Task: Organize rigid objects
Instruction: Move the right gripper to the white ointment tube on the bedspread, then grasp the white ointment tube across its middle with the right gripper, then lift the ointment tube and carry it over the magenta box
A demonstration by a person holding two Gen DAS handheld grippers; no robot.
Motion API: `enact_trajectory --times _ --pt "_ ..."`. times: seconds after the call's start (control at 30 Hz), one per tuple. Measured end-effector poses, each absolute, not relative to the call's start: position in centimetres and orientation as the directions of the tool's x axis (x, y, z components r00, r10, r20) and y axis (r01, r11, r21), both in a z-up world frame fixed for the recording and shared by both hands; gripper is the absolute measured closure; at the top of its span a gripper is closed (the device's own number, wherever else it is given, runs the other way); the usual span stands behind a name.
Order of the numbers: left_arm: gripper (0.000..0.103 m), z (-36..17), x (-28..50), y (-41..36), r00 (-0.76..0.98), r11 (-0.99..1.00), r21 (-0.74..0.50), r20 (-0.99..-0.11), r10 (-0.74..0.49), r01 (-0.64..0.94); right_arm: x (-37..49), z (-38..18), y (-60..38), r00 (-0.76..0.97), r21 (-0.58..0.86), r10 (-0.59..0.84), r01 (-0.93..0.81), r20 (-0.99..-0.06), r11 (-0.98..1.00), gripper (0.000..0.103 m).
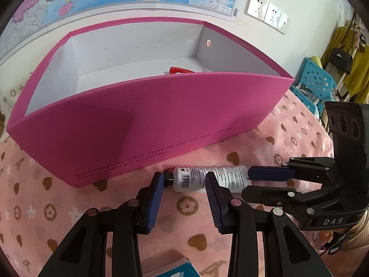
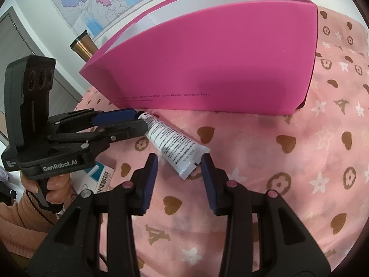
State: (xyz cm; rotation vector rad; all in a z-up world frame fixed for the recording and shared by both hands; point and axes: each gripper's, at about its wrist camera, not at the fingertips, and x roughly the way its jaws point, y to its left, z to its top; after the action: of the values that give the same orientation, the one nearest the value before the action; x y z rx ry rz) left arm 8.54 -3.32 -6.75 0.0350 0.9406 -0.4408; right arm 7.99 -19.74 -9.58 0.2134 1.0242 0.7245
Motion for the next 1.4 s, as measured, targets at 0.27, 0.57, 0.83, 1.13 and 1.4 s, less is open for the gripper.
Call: enact_trajectory --times 0.27,0.57,0.83,1.13,1.4 --pt "0.065 -6.8 7.4 -3.3 0.507 0.907 -0.168 -0.783 -0.36 0.385 7.8 -9.7 -20.5 0.315 0.496 0.646 -0.441 -0.695 0.748 0.062" --pt "0.065 -6.8 6.3 -3.5 0.499 0.9 -0.176 -0.782 -0.374 0.399 7.8 -9.7 -20.8 0.322 0.496 0.642 -0.43 -0.696 0.754 0.062" --pt "0.057 -6.9 5.6 -3.5 0.493 0.895 -0.205 -0.775 -0.396 0.396 7.7 -9.6 -20.3 0.322 0.493 0.642 -0.436 -0.696 0.753 0.057" --pt "0.057 -7.0 5.2 -3.8 0.494 0.894 -0.218 -0.77 -0.405 0.393 7.5 -9.4 -20.7 0.319 0.508 0.655 -0.435 -0.685 0.744 0.053" --pt "0.057 -6.3 4.8 -4.0 0.508 0.888 -0.232 -0.75 -0.423 0.397 7.0 -8.0 -21.4 0.352 0.483 0.649 -0.454 -0.674 0.748 0.053"
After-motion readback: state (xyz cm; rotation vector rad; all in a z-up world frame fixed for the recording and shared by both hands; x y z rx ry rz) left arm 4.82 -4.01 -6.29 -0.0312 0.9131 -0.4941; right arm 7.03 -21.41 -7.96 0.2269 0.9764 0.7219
